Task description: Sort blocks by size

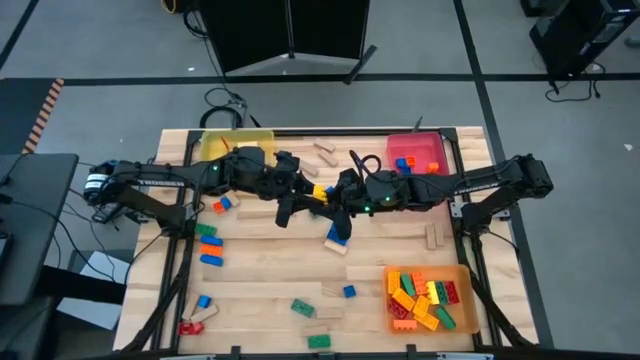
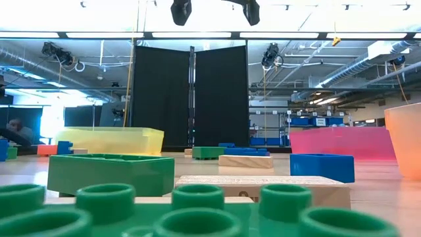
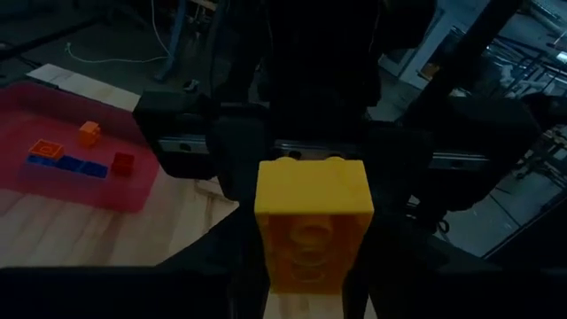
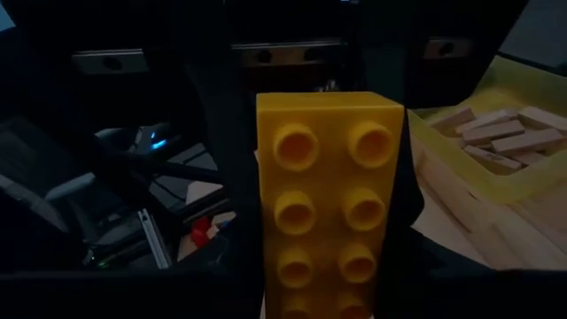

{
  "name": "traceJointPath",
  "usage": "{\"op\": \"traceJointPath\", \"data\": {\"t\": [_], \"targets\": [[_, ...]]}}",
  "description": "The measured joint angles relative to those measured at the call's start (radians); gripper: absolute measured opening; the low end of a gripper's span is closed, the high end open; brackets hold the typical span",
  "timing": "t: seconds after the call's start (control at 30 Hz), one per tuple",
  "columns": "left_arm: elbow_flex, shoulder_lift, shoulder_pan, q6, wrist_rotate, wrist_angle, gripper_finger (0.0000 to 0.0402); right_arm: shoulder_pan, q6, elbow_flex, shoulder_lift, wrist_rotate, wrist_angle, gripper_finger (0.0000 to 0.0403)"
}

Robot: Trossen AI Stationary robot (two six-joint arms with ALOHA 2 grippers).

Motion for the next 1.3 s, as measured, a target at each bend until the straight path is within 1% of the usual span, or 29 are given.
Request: {"op": "traceJointPath", "data": {"t": [0.17, 0.3, 0.43, 0.53, 0.73, 0.8, 0.9, 0.97, 1.07, 1.17, 1.3], "targets": [[0.000, 0.000, 0.010, -0.002, -0.018, -0.001, 0.0173, -0.001, 0.009, 0.000, 0.000, -0.004, -0.014, 0.0156], [0.000, 0.000, 0.031, -0.004, -0.016, -0.006, 0.0179, -0.001, 0.046, 0.002, -0.002, -0.011, -0.078, 0.0155], [0.004, -0.008, 0.051, -0.002, -0.016, 0.027, 0.0187, 0.007, 0.089, -0.004, -0.010, -0.025, -0.184, 0.0155], [0.004, -0.005, 0.064, -0.002, -0.015, 0.025, 0.0189, 0.017, 0.131, -0.004, -0.042, -0.025, -0.271, 0.0155], [0.003, -0.005, 0.080, 0.003, -0.020, 0.026, 0.0189, 0.082, 0.280, -0.003, -0.133, -0.023, -0.555, 0.0155], [0.003, -0.005, 0.083, 0.012, -0.022, 0.024, 0.0189, 0.122, 0.356, -0.002, -0.173, -0.005, -0.657, 0.0155], [0.003, -0.005, 0.084, 0.078, -0.024, 0.025, 0.0188, 0.199, 0.500, -0.002, -0.212, 0.009, -0.820, 0.0155], [0.003, -0.004, 0.084, 0.108, -0.028, 0.023, 0.0188, 0.262, 0.606, -0.002, -0.229, 0.021, -0.904, 0.0156], [0.003, -0.004, 0.084, 0.100, -0.039, 0.023, 0.0188, 0.366, 0.756, -0.002, -0.227, 0.023, -1.007, 0.0156], [0.003, -0.004, 0.080, 0.100, -0.039, 0.015, 0.0188, 0.478, 0.904, -0.011, -0.202, 0.021, -1.063, 0.0156], [0.003, -0.004, 0.063, 0.044, -0.040, -0.026, 0.0188, 0.623, 1.078, -0.056, -0.162, 0.014, -1.060, 0.0156]]}}
